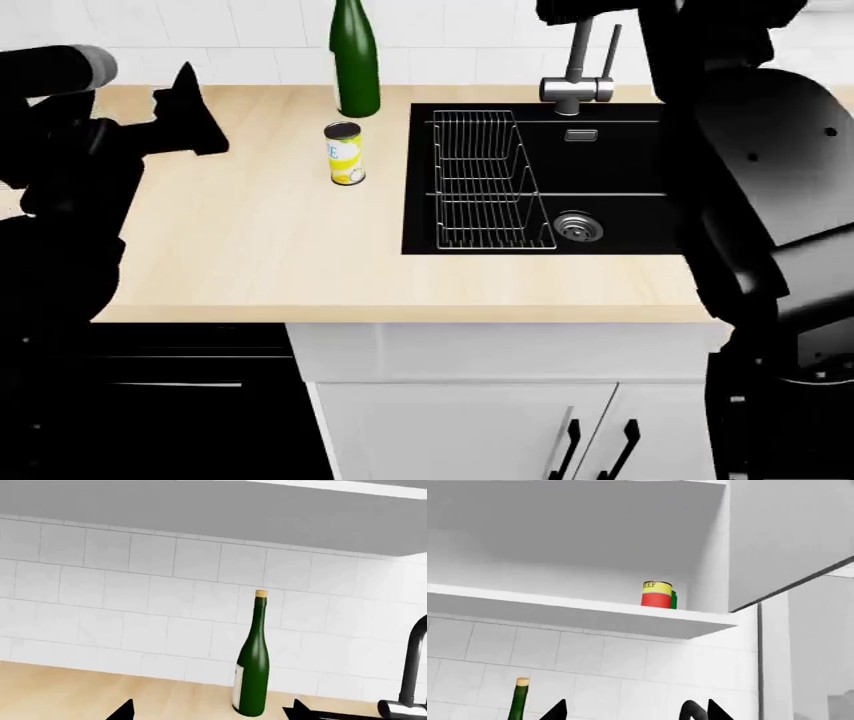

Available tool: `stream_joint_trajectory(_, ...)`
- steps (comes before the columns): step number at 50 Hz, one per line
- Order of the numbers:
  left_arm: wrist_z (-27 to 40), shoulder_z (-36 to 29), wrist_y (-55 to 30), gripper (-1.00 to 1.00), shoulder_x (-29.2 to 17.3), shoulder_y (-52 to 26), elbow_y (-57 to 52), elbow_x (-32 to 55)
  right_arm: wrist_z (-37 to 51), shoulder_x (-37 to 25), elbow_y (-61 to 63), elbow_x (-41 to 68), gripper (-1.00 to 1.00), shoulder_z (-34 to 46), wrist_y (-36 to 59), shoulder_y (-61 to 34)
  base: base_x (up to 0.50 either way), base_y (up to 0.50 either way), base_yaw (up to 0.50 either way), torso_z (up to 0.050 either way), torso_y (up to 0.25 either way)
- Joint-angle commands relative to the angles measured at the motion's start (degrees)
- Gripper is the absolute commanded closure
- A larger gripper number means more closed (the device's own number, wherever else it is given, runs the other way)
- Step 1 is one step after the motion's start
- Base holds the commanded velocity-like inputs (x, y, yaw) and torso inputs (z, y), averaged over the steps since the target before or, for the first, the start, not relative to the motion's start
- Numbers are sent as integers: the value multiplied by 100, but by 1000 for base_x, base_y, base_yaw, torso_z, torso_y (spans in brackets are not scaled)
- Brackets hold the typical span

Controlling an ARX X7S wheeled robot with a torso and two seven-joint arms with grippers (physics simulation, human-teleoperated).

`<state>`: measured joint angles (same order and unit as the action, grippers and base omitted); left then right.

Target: Pick the cans from the counter and place them in their designated side in the cabinet.

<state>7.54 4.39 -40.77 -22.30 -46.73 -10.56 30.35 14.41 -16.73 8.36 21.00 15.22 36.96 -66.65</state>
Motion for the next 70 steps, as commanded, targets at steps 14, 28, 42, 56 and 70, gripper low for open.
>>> stream_joint_trajectory(14,-134,-252,1061,-100,643,994,633,-252,661,-116,233,-31,-100,-383,-1008,3099,0,0,0,0,0)
stream_joint_trajectory(28,80,-102,1334,-100,840,1249,986,-294,576,50,-227,104,-100,-458,-1438,3589,0,0,0,0,0)
stream_joint_trajectory(42,99,-179,1315,-100,802,1371,968,-306,493,201,-693,116,-100,-378,-1602,3475,0,352,0,0,0)
stream_joint_trajectory(56,57,-279,1444,-100,763,1337,1106,-393,414,234,-829,182,-100,-331,-1652,3414,0,500,0,0,0)
stream_joint_trajectory(70,-81,-575,1650,-100,669,1263,1332,-661,363,222,-866,262,-100,-290,-1554,3275,0,92,0,0,0)
